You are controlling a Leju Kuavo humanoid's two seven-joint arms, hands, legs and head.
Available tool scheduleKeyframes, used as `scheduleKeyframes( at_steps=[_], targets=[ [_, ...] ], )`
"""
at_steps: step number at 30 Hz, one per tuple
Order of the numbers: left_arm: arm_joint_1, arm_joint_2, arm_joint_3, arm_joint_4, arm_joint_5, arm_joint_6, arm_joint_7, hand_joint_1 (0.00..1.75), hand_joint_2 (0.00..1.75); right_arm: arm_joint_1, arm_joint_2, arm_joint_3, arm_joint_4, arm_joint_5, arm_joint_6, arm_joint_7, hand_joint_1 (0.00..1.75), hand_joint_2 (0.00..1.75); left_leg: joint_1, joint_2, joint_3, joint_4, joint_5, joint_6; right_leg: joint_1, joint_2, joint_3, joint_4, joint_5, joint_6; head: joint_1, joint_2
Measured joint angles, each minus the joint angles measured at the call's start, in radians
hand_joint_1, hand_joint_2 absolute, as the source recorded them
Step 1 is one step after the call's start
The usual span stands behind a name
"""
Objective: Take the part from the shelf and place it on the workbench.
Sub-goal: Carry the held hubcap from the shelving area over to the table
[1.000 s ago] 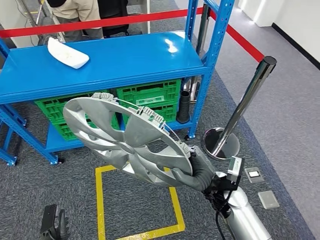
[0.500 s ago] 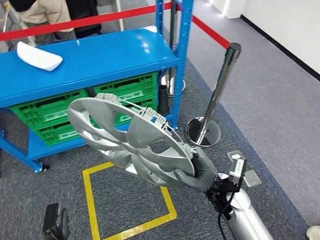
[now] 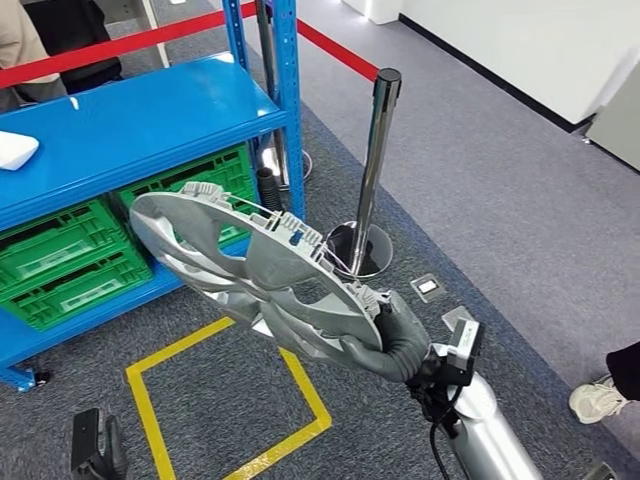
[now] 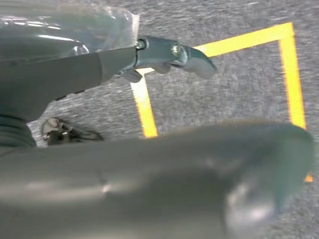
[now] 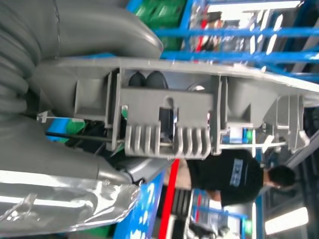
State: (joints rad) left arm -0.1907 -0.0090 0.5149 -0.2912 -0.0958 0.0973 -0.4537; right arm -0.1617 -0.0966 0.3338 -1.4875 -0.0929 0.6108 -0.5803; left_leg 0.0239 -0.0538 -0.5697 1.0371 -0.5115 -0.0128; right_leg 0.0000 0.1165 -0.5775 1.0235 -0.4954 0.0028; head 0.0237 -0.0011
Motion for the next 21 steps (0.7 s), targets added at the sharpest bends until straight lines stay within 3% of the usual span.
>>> scheduleKeyframes(
  at_steps=[2, 4, 6, 7, 8, 9, 11, 13, 15, 17, 19, 21],
  targets=[
    [-0.011, -0.002, 0.000, -0.005, -0.004, -0.008, -0.019, 0.00, 0.00, 0.016, -0.003, -0.005, -0.017, 0.014, -0.026, -0.004, 1.75, 1.75, 0.005, 0.023, 0.004, -0.020, -0.001, 0.011, 0.004, -0.039, -0.024, 0.037, -0.025, 0.012, 0.006, 0.000],
    [-0.015, -0.003, 0.000, -0.009, -0.008, -0.012, -0.029, 0.00, 0.00, 0.026, -0.005, -0.007, -0.029, 0.021, -0.041, -0.006, 1.75, 1.75, 0.005, 0.047, 0.004, -0.028, -0.001, 0.018, 0.003, -0.093, -0.079, 0.149, -0.081, 0.024, 0.015, 0.000],
    [-0.016, -0.001, 0.001, -0.010, -0.005, -0.024, -0.024, 0.00, 0.00, 0.036, -0.006, -0.008, -0.035, 0.023, -0.048, -0.006, 1.75, 1.75, 0.004, 0.074, 0.005, -0.026, -0.003, 0.020, -0.003, -0.109, -0.138, 0.265, -0.117, 0.032, 0.017, 0.000],
    [-0.016, -0.001, 0.001, -0.010, -0.003, -0.029, -0.021, 0.00, 0.00, 0.043, -0.006, -0.010, -0.039, 0.024, -0.052, -0.007, 1.75, 1.75, 0.004, 0.086, 0.005, -0.026, -0.004, 0.019, -0.006, -0.111, -0.147, 0.278, -0.109, 0.034, 0.017, 0.000],
    [-0.017, -0.001, 0.001, -0.011, -0.004, -0.027, -0.023, 0.00, 0.00, 0.050, -0.007, -0.011, -0.042, 0.026, -0.057, -0.008, 1.75, 1.75, 0.004, 0.097, 0.006, -0.024, -0.007, 0.018, -0.007, -0.114, -0.137, 0.251, -0.082, 0.035, 0.017, 0.000],
    [-0.018, 0.000, 0.001, -0.012, -0.007, -0.019, -0.029, 0.00, 0.00, 0.057, -0.007, -0.014, -0.047, 0.028, -0.063, -0.009, 1.75, 1.75, 0.004, 0.108, 0.008, -0.023, -0.010, 0.015, -0.007, -0.125, -0.109, 0.188, -0.041, 0.033, 0.017, 0.000],
    [-0.019, 0.000, -0.001, -0.012, -0.019, -0.001, -0.040, 0.00, 0.00, 0.070, -0.007, -0.022, -0.056, 0.031, -0.075, -0.016, 1.75, 1.75, 0.001, 0.125, 0.011, -0.019, -0.016, 0.008, 0.001, -0.173, -0.048, 0.055, 0.014, 0.023, 0.017, 0.000],
    [-0.018, 0.003, -0.007, -0.012, -0.034, -0.015, -0.033, 0.00, 0.00, 0.085, -0.006, -0.032, -0.067, 0.031, -0.087, -0.027, 1.75, 1.75, -0.006, 0.144, 0.012, -0.018, -0.018, -0.001, 0.011, -0.201, -0.030, 0.005, 0.021, 0.008, 0.015, 0.000],
    [-0.019, 0.006, -0.019, -0.012, -0.047, -0.043, -0.022, 0.00, 0.00, 0.106, -0.006, -0.045, -0.079, 0.035, -0.100, -0.033, 1.75, 1.75, -0.007, 0.159, 0.015, -0.019, -0.022, -0.011, 0.011, -0.182, -0.035, 0.001, 0.024, -0.006, 0.012, 0.000],
    [-0.021, 0.008, -0.029, -0.012, -0.052, -0.067, -0.014, 0.00, 0.00, 0.124, -0.006, -0.059, -0.091, 0.041, -0.110, -0.033, 1.75, 1.75, -0.003, 0.130, 0.009, 0.005, -0.050, -0.018, 0.006, -0.160, -0.035, -0.005, 0.030, -0.019, 0.011, 0.000],
    [-0.022, 0.009, -0.036, -0.012, -0.052, -0.087, -0.009, 0.00, 0.00, 0.133, -0.003, -0.068, -0.101, 0.049, -0.118, -0.029, 1.75, 1.75, -0.002, 0.079, -0.034, 0.110, -0.112, -0.020, 0.004, -0.135, -0.034, -0.008, 0.035, -0.028, 0.007, 0.000],
    [-0.022, 0.009, -0.044, -0.012, -0.056, -0.097, -0.006, 0.00, 0.00, 0.142, 0.000, -0.076, -0.111, 0.057, -0.125, -0.024, 1.75, 1.75, -0.003, 0.062, -0.093, 0.241, -0.160, -0.020, 0.005, -0.105, -0.033, -0.007, 0.036, -0.031, 0.004, 0.000]
  ],
)
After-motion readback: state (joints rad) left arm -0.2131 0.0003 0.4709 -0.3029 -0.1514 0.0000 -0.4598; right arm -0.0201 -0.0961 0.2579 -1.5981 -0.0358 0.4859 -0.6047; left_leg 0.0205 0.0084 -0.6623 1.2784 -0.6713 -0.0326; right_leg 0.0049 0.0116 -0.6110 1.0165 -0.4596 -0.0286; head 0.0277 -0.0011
